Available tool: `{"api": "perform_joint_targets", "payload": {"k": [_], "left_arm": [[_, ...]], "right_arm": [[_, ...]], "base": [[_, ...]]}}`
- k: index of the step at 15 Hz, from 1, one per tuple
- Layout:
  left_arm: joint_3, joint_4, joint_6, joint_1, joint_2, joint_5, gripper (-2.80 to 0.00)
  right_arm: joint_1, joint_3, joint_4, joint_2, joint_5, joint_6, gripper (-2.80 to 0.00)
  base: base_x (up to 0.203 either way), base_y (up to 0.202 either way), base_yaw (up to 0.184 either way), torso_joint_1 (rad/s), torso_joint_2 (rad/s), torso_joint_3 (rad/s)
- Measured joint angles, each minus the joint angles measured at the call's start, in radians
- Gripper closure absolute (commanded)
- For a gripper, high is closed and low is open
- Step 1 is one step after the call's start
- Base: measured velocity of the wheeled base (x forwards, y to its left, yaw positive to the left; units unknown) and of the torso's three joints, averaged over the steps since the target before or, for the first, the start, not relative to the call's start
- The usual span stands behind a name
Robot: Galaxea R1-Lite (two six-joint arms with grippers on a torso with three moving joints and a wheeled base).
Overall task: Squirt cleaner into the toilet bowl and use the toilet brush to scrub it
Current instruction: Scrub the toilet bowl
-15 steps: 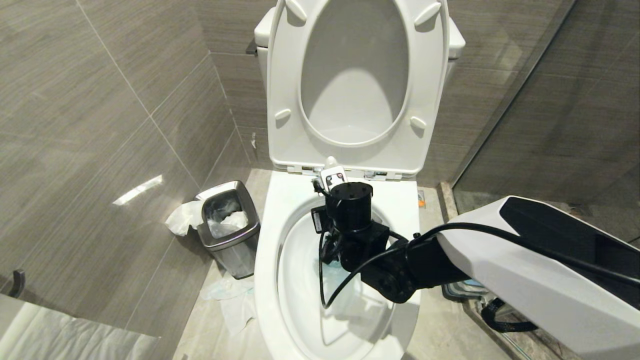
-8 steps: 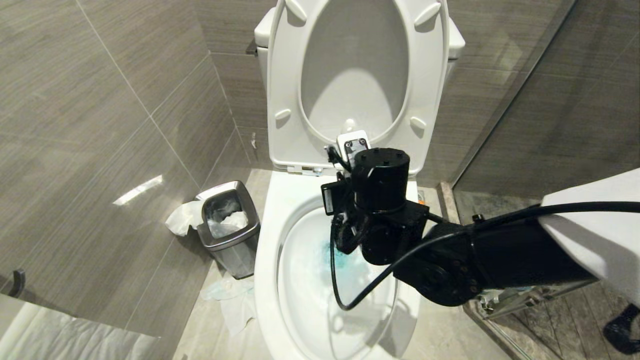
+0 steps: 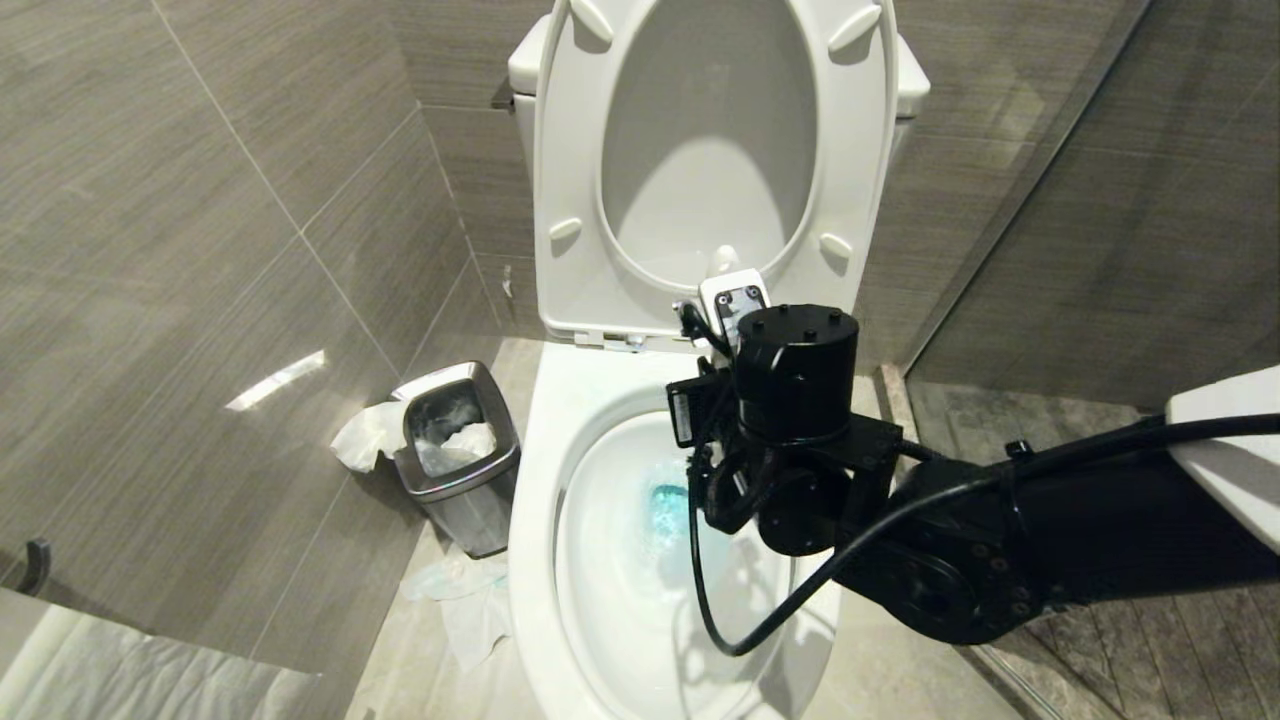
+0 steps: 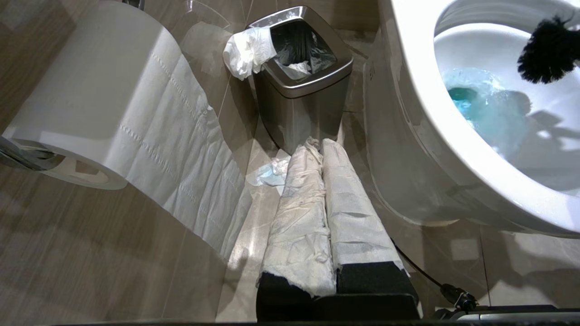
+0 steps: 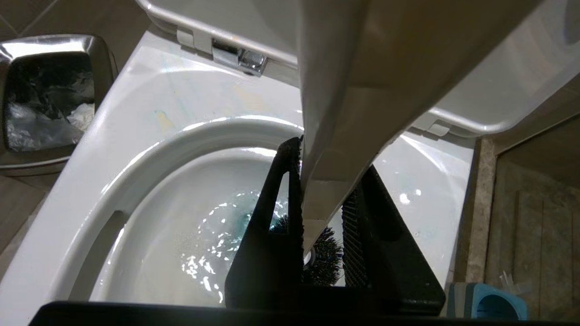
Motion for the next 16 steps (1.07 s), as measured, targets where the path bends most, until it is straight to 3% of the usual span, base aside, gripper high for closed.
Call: {"api": "perform_joint_targets", "payload": {"k": [10,16], "left_arm": [[0.0,0.0,0.0,0.0,0.0,0.0,0.0],[0.0,0.0,0.0,0.0,0.0,0.0,0.0]], "right_arm": [[-0.044,-0.171,0.005,0.164,-0.002,0.009,0.0],[-0.055,-0.358,0.068,0.263,0.0,0.008,0.0]], "base": [[0.0,0.0,0.0,0.0,0.0,0.0],[0.0,0.0,0.0,0.0,0.0,0.0]]}}
